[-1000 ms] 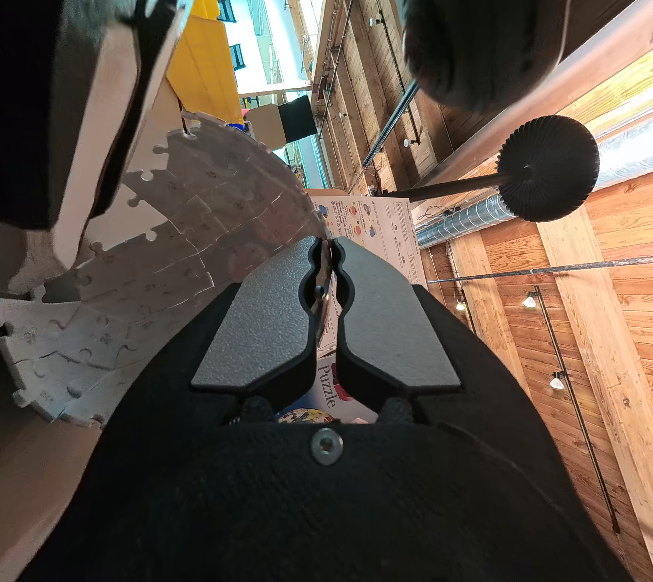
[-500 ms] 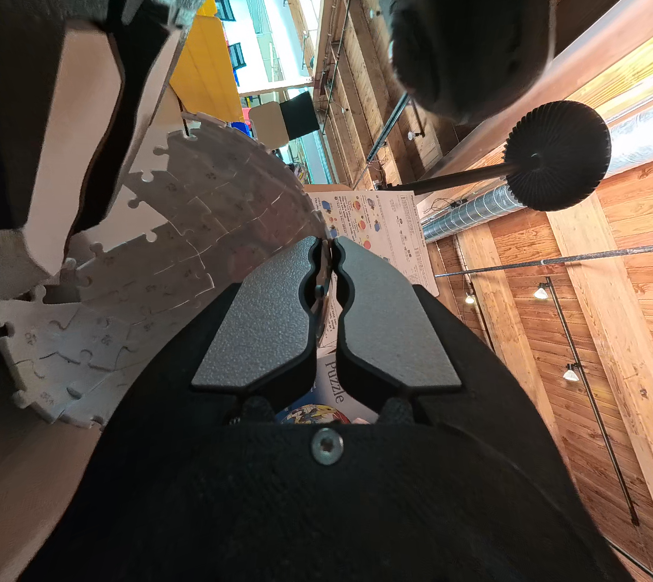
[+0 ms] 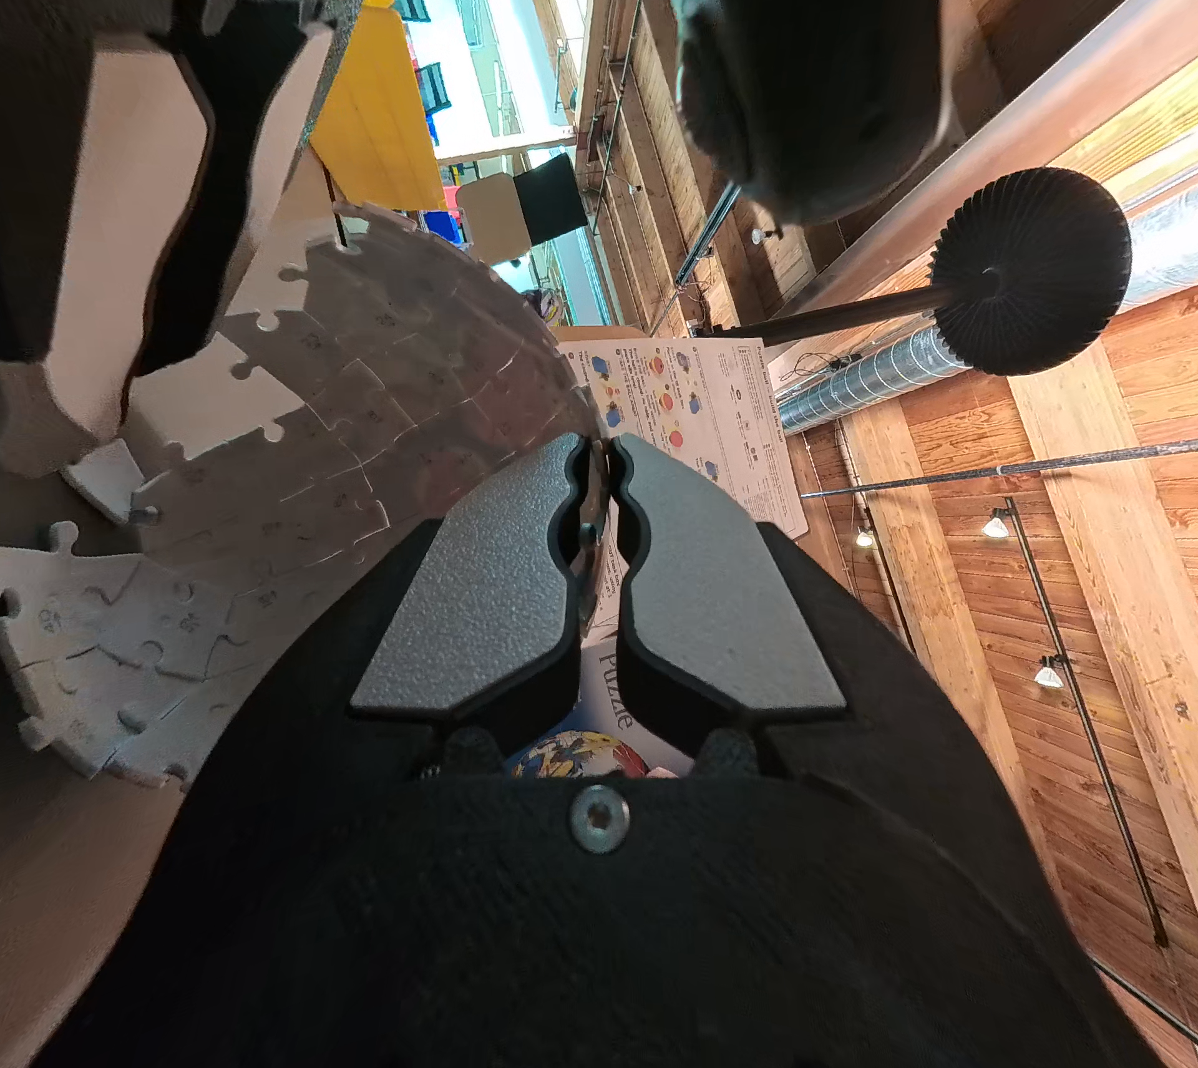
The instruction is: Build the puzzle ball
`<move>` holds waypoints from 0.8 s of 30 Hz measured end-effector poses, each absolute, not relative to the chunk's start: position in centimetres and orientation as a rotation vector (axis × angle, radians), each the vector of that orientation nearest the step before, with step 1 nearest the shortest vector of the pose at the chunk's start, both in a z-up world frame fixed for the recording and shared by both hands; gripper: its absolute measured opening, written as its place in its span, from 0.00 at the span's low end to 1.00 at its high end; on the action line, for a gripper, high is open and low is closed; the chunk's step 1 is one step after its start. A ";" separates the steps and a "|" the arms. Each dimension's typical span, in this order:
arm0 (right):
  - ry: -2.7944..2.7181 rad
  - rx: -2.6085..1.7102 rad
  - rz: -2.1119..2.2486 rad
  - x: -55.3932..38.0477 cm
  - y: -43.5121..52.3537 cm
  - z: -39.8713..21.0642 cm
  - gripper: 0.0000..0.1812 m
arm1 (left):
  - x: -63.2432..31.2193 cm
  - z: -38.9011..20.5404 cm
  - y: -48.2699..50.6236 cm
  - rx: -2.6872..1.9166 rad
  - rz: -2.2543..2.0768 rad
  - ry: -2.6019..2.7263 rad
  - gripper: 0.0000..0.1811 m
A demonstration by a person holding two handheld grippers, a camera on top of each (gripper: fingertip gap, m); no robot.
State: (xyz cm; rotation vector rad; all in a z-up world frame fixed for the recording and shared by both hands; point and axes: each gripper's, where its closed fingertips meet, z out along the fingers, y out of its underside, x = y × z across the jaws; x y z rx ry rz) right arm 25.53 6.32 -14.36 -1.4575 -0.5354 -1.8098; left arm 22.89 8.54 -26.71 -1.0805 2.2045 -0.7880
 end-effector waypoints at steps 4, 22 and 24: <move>-0.533 -1.465 -1.823 25.8 6.2 -14.4 0.03 | 23.6 -27.0 8.7 -1.192 -0.816 2.183 0.18; -0.530 -1.469 -1.814 25.7 6.4 -14.5 0.03 | 22.1 -27.4 7.5 -1.238 -0.741 2.257 0.16; -0.527 -1.469 -1.811 25.7 6.4 -14.5 0.03 | 22.1 -27.5 7.4 -1.262 -0.749 2.265 0.16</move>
